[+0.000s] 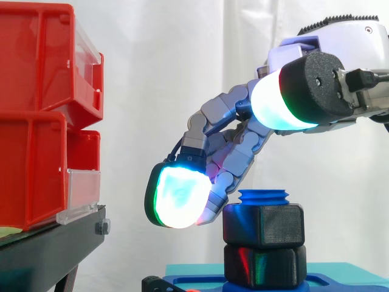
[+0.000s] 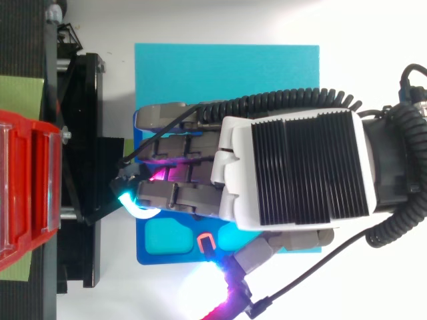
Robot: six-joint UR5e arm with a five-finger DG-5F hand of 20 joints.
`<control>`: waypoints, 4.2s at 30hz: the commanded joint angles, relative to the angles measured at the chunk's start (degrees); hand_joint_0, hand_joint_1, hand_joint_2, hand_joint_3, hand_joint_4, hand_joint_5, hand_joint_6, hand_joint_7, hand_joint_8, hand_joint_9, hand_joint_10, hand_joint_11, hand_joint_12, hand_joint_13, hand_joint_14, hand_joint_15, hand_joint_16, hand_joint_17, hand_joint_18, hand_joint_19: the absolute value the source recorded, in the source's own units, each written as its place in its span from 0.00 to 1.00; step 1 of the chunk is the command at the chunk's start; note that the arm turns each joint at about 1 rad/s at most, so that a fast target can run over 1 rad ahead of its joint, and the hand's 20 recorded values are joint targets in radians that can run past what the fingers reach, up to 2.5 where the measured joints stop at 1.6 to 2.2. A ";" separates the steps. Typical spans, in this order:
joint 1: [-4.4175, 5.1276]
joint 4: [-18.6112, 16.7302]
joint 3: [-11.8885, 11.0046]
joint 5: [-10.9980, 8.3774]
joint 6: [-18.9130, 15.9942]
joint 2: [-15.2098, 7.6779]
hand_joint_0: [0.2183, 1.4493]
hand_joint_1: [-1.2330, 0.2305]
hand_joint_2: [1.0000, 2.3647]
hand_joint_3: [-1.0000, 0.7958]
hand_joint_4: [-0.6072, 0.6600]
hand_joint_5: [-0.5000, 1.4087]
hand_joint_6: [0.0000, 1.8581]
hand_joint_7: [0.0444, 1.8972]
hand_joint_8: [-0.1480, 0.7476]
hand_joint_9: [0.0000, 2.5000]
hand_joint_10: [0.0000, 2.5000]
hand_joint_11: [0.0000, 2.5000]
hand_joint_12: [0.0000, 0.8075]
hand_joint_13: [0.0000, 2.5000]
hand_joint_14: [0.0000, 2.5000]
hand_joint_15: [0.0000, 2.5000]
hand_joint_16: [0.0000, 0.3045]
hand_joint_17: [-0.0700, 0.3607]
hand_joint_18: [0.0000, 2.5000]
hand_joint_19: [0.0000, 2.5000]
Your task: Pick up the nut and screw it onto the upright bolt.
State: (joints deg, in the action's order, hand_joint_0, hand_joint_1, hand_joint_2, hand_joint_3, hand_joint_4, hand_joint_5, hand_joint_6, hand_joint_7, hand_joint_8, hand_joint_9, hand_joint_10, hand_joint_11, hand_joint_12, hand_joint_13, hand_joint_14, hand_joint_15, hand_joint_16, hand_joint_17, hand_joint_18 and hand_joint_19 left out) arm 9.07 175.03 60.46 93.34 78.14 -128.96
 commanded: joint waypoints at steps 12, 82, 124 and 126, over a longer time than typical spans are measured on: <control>-0.45 -0.75 1.15 0.35 -0.01 -0.06 0.24 0.77 0.00 0.28 0.65 0.20 0.27 0.40 0.46 0.32 0.00 0.00 0.38 0.22 0.00 0.00 0.10 0.33 0.08 0.00; -4.76 -1.01 2.12 5.97 2.46 -0.06 0.24 0.76 0.00 0.28 0.67 0.21 0.27 0.43 0.47 0.35 0.00 0.00 0.36 0.25 0.00 0.00 0.10 0.32 0.11 0.00; -5.46 2.42 -0.78 7.64 1.93 0.03 0.24 0.78 0.00 0.28 0.65 0.20 0.27 0.41 0.46 0.34 0.00 0.00 0.36 0.25 0.00 0.00 0.11 0.34 0.11 0.00; -5.73 4.09 -2.36 7.82 2.02 0.03 0.23 0.78 0.00 0.28 0.64 0.20 0.27 0.40 0.46 0.34 0.00 0.00 0.37 0.25 0.00 0.00 0.11 0.34 0.11 0.00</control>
State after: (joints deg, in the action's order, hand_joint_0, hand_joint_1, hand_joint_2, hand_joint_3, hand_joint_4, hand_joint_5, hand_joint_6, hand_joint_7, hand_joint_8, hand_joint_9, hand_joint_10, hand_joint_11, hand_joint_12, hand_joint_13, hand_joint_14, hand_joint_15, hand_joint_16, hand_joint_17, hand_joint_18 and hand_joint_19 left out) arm 3.67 176.80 60.14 100.82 80.07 -128.94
